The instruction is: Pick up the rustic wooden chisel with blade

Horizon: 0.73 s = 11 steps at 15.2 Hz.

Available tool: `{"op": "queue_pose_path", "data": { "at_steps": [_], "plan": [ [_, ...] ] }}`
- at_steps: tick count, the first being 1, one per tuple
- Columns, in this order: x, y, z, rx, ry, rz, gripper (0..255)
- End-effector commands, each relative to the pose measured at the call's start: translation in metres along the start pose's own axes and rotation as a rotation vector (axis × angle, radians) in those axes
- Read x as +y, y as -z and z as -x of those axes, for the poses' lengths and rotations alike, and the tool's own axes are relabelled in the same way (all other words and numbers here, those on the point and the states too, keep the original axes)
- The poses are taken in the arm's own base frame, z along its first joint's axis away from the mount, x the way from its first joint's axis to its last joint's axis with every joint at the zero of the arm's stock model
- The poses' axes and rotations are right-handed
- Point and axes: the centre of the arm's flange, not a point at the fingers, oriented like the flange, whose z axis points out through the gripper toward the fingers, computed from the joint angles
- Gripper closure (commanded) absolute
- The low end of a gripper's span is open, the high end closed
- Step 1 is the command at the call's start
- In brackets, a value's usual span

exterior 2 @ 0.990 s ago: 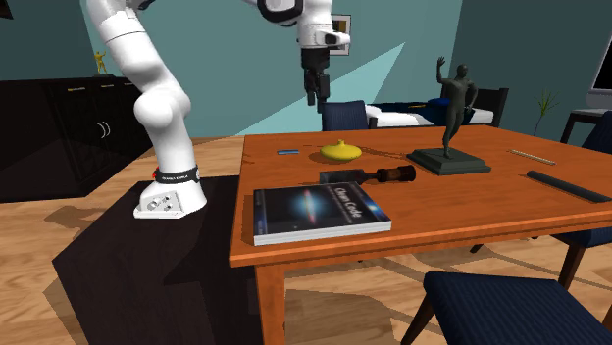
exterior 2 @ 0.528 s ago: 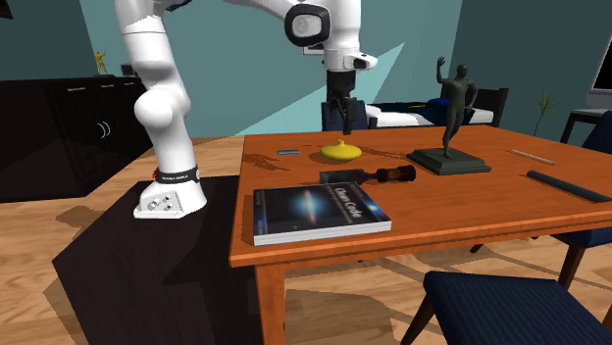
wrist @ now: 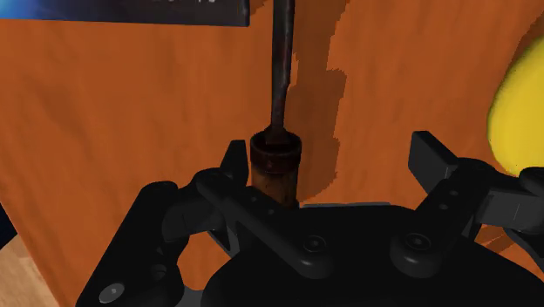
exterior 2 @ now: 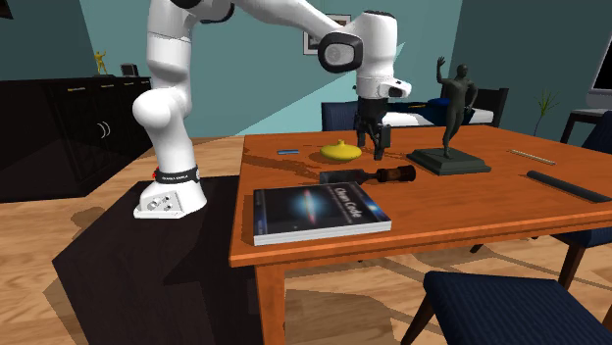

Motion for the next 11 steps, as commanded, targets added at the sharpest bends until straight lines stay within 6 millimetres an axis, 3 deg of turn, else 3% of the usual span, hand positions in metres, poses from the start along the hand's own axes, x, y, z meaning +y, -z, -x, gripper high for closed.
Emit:
{"op": "queue_pose_path", "data": {
  "at_steps": [1, 3, 11],
  "plan": [
    [0.015, -0.016, -0.013, 0.006, 0.004, -0.006, 0],
    [0.028, -0.028, -0.025, 0.010, 0.007, -0.010, 0],
    [0.034, -0.067, -0.021, 0.010, 0.007, -0.010, 0]
  ]
}}
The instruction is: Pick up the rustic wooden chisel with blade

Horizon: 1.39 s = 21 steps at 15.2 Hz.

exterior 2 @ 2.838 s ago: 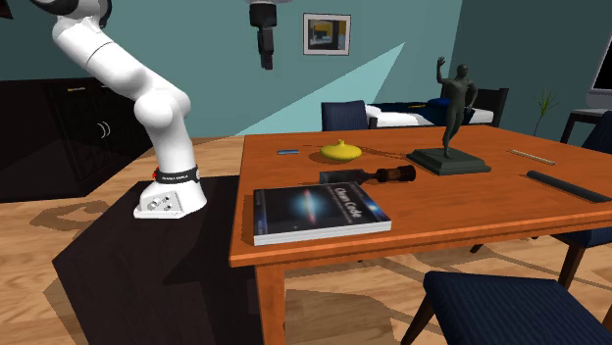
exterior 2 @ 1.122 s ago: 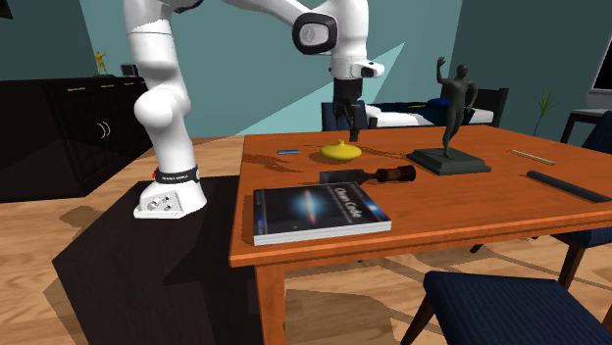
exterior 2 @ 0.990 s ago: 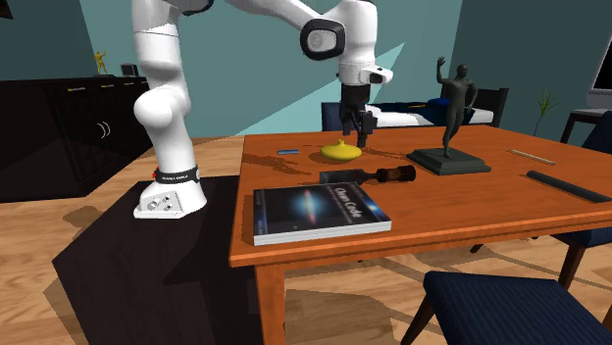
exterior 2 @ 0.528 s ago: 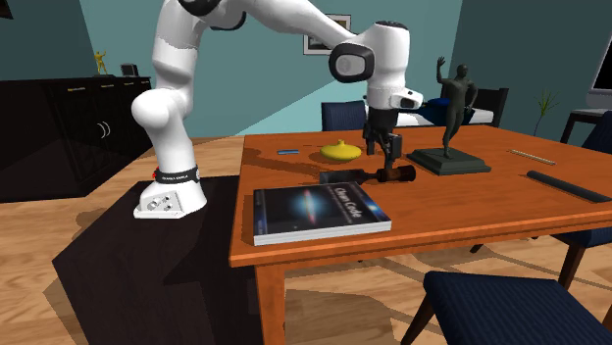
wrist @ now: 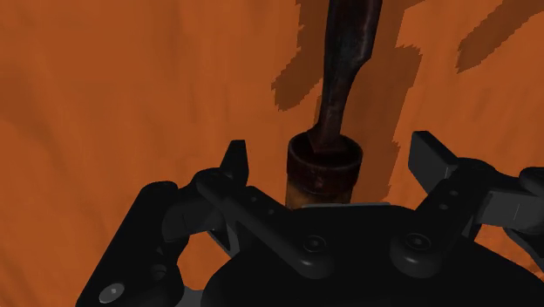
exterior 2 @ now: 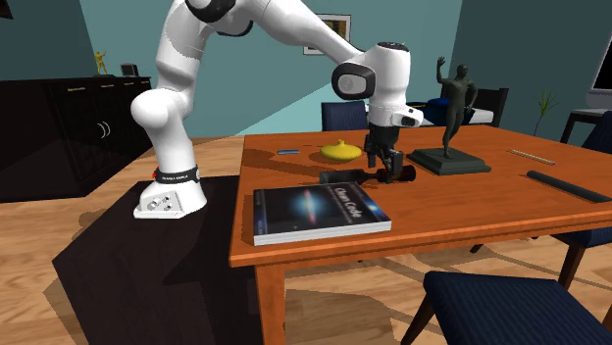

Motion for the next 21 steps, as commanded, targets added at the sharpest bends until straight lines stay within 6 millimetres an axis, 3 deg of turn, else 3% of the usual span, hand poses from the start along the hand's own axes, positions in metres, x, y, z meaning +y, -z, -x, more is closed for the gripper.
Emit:
{"op": "queue_pose_path", "data": {
  "at_steps": [1, 2, 11, 21],
  "plan": [
    [0.001, -0.004, 0.000, 0.000, 0.000, 0.000, 0],
    [0.001, -0.003, 0.000, 0.000, 0.000, 0.000, 255],
    [0.001, -0.004, 0.000, 0.000, 0.000, 0.000, 255],
    [-0.006, 0.048, -0.006, 0.000, 0.000, 0.000, 255]
  ]
}}
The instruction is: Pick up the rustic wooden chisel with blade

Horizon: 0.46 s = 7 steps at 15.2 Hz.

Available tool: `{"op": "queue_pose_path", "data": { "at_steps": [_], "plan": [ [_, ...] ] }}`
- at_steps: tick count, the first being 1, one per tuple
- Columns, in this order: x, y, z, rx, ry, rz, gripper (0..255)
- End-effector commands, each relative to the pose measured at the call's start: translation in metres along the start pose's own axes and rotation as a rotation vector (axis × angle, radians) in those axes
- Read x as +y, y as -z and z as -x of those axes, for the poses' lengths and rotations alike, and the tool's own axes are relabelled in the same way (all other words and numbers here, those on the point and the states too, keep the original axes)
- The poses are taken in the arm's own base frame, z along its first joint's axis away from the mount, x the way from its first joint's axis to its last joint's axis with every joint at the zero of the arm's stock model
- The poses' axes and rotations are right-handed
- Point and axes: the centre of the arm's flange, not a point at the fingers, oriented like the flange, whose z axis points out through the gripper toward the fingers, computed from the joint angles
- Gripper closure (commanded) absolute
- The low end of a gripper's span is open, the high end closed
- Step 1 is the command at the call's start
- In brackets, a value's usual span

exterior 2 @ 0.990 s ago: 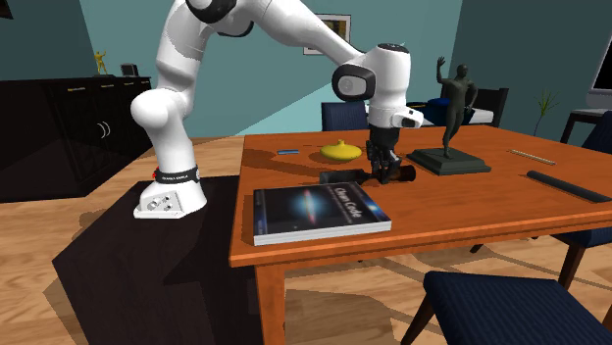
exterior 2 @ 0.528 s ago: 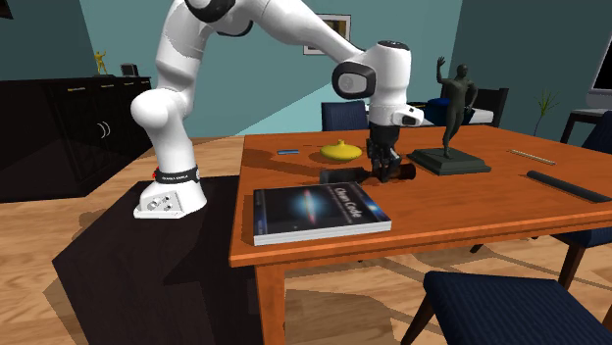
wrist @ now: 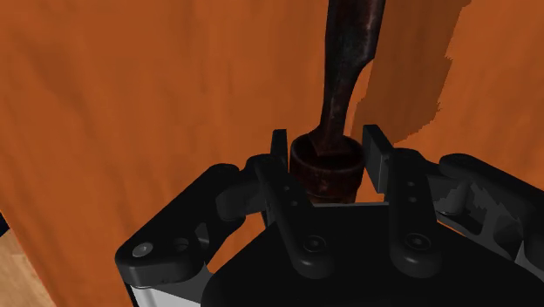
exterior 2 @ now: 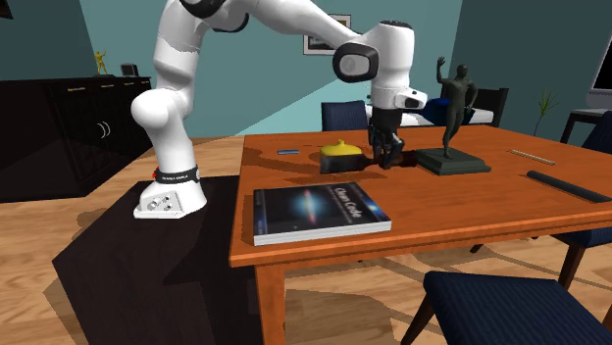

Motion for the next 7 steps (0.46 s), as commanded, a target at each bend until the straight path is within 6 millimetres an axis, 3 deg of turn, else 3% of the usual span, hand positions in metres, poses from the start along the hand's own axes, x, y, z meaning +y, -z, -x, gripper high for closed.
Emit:
{"op": "queue_pose_path", "data": {
  "at_steps": [1, 5, 7],
  "plan": [
    [-0.002, 0.011, -0.001, 0.000, 0.000, 0.000, 255],
    [-0.006, 0.032, -0.003, 0.000, 0.000, 0.000, 255],
    [-0.006, 0.033, -0.003, 0.000, 0.000, 0.000, 255]
  ]
}}
